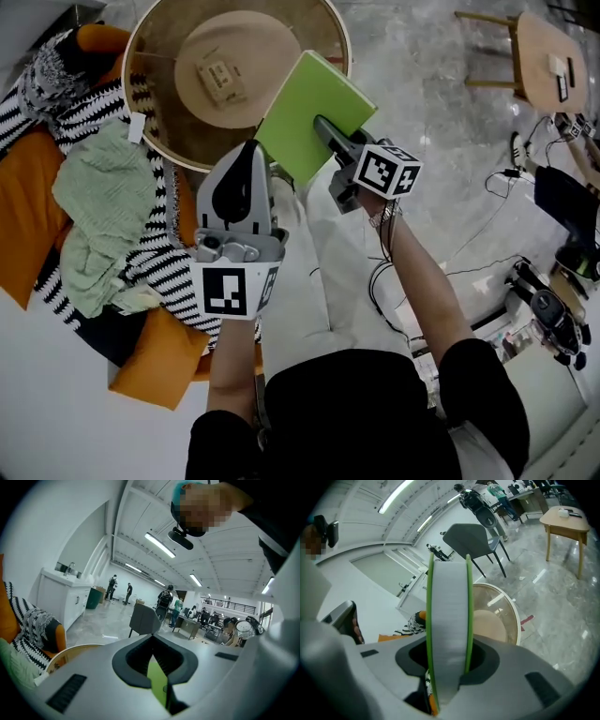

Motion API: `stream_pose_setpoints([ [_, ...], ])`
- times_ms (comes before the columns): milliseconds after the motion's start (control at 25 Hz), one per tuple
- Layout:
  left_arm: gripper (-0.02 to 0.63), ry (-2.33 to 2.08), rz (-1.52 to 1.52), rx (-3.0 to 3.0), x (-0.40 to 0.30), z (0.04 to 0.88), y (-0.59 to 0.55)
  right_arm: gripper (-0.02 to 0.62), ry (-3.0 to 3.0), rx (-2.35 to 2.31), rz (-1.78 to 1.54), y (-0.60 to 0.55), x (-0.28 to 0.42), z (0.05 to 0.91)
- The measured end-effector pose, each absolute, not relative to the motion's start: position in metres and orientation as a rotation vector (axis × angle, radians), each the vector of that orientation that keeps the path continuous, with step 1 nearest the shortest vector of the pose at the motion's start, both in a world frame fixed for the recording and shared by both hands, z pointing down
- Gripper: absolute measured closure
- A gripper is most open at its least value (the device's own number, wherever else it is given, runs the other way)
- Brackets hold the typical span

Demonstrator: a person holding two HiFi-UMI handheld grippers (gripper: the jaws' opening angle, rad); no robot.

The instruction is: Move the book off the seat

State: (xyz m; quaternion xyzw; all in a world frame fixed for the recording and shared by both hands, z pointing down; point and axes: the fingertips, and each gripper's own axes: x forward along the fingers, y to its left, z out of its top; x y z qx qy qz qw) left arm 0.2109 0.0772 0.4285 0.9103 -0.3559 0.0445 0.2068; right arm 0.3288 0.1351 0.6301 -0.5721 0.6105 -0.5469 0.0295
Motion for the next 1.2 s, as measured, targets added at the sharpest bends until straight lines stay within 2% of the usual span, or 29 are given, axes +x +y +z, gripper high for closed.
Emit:
stream_pose_setpoints([
  [680,0.597,-0.846,0.263,2.540,0.261,0.506,0.086,0.456,1.848,-1.665,-1.780,0.107,0.356,0.718],
  [1200,0.597,-0.849,0.270,2.508,0.282,0.528,0.089,0.445,1.699,-1.663,-1.894,0.105,0.377,0.754],
])
